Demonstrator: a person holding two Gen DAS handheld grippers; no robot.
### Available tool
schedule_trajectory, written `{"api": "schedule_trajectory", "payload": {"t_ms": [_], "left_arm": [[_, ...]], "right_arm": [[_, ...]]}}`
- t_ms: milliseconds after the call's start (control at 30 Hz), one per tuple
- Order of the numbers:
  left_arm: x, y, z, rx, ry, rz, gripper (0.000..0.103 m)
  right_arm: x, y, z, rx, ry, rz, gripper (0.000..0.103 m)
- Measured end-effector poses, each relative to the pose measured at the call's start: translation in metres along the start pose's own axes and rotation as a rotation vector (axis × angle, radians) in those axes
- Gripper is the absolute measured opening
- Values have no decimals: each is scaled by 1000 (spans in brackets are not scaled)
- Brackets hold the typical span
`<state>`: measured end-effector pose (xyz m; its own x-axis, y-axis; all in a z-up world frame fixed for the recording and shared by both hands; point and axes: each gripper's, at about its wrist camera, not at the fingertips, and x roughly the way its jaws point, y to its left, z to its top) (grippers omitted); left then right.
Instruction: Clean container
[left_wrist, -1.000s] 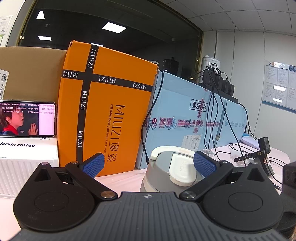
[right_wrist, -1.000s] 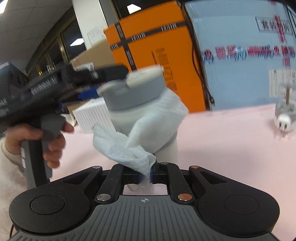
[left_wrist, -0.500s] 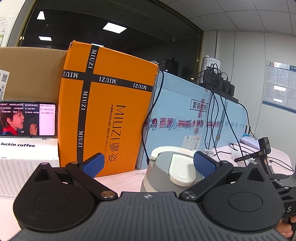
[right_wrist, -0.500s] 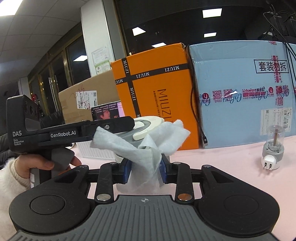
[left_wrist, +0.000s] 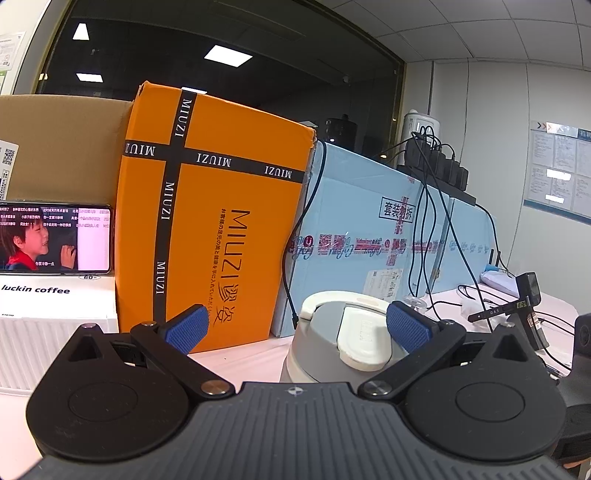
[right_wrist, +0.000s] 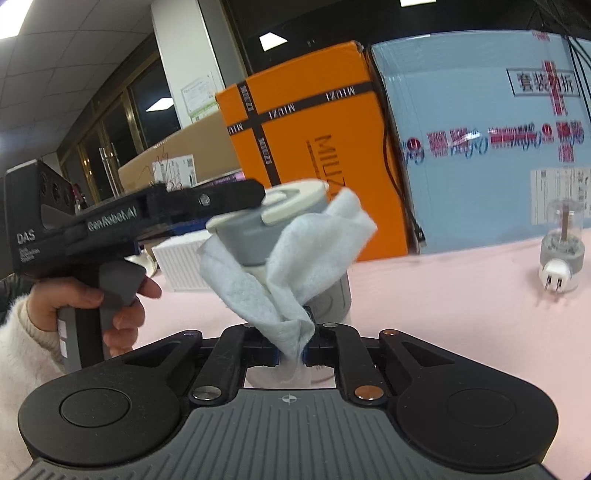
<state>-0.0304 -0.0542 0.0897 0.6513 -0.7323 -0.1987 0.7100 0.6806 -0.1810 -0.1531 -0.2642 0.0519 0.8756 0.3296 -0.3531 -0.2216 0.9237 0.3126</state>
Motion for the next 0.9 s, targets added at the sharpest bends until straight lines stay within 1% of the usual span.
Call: {"api": "schedule_trajectory", "payload": {"t_ms": [67, 367, 500, 600, 700, 800, 833, 867, 900], "left_arm": [[0, 0, 0, -2, 2, -4, 103], [1, 1, 0, -2, 2, -8, 103], [1, 1, 1, -4, 2, -8, 103], [0, 1, 1, 0, 1, -5, 103], [0, -1, 0, 4, -6, 2, 103], [-1, -3, 1, 14, -15, 22, 103], [-2, -4, 1, 22, -22, 37, 103], [-3, -5, 1, 31, -33, 57, 103], [-4, -6, 1, 38, -46, 81, 103]], "right_arm": [[3, -2, -3, 13, 13, 4, 9], [34, -11, -26, 58, 175, -27, 9], [30, -4, -27, 39, 194, -20, 9], [17, 8, -28, -28, 216, 0, 9], [3, 26, -33, -153, 268, 16, 9], [-7, 42, -41, -293, 332, 8, 10], [-10, 44, -43, -315, 336, -5, 18], [-14, 45, -45, -336, 337, -19, 39], [-17, 47, -47, -356, 339, -33, 50]]}}
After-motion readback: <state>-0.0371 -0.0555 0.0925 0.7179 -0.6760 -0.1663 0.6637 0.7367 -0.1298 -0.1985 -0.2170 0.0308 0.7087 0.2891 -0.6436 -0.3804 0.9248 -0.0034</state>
